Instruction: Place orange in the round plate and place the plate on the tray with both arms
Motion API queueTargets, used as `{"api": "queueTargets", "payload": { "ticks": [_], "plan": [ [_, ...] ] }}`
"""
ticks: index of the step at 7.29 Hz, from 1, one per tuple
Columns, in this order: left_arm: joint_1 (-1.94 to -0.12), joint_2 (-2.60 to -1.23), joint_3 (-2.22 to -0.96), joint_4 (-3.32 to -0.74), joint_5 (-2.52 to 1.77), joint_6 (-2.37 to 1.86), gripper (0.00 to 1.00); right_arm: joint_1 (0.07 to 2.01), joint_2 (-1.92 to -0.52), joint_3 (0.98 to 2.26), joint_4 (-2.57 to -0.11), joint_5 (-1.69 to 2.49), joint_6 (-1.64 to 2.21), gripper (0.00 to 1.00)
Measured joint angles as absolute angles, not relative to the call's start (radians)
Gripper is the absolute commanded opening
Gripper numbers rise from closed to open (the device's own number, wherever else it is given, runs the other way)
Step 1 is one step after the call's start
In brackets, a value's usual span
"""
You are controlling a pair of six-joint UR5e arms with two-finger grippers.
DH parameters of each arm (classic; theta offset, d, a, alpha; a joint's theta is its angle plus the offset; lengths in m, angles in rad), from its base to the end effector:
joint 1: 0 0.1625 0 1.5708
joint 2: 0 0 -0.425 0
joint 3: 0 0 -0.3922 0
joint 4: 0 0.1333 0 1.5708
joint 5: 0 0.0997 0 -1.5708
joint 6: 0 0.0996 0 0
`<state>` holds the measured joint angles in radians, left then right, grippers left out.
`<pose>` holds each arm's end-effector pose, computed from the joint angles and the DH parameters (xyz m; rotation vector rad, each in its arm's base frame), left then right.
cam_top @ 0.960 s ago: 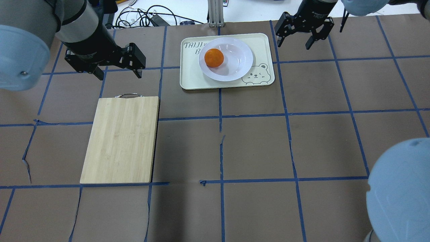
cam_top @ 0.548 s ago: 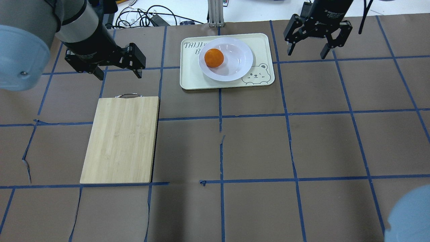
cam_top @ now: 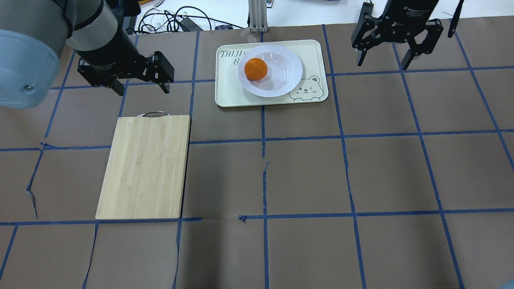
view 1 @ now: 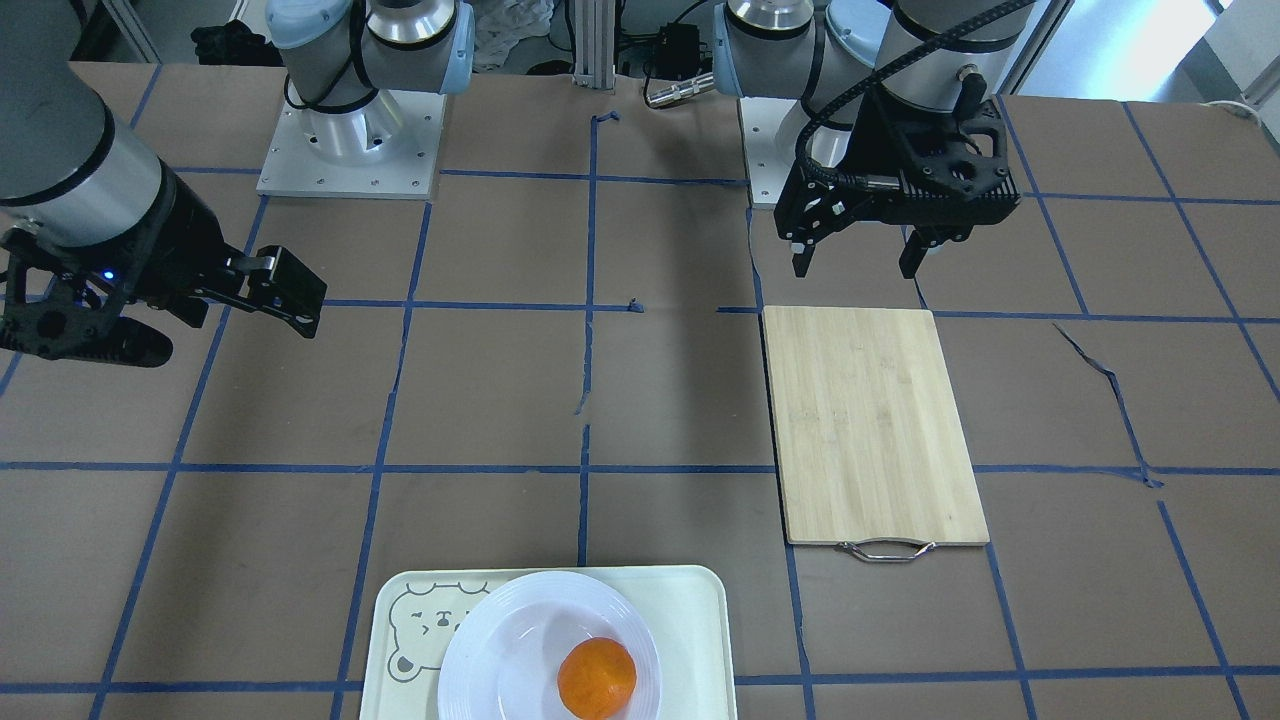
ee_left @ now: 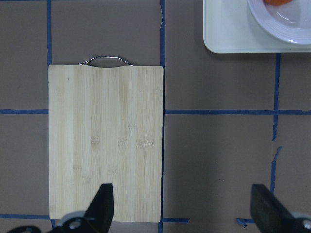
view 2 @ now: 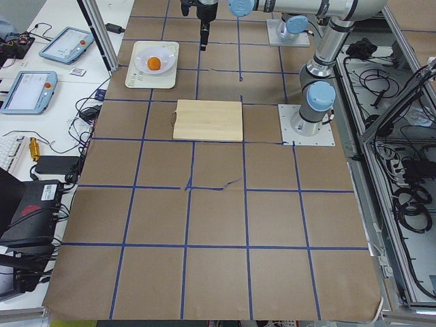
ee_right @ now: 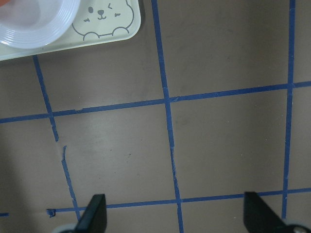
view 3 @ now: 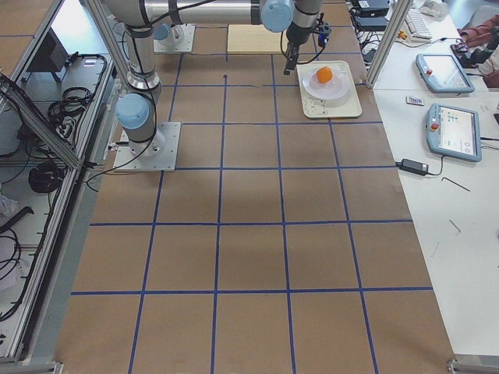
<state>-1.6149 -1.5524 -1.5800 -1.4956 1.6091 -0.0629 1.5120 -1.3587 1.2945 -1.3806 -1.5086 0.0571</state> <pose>-0.1511 -0.4859 0.5003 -0.0317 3.1048 -0.1341 0.1059 -0.5745 0.4920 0.1840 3.0678 0.1938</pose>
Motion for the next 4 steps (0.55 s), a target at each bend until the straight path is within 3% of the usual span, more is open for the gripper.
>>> {"api": "queueTargets", "payload": {
  "ticks": [4],
  "plan": [
    [-1.615,-1.552,-1.580,-1.496,1.609,-0.063,1.00,1.512,-1.410,1.334,-1.386,-1.517,0.068,1.00]
  ]
}}
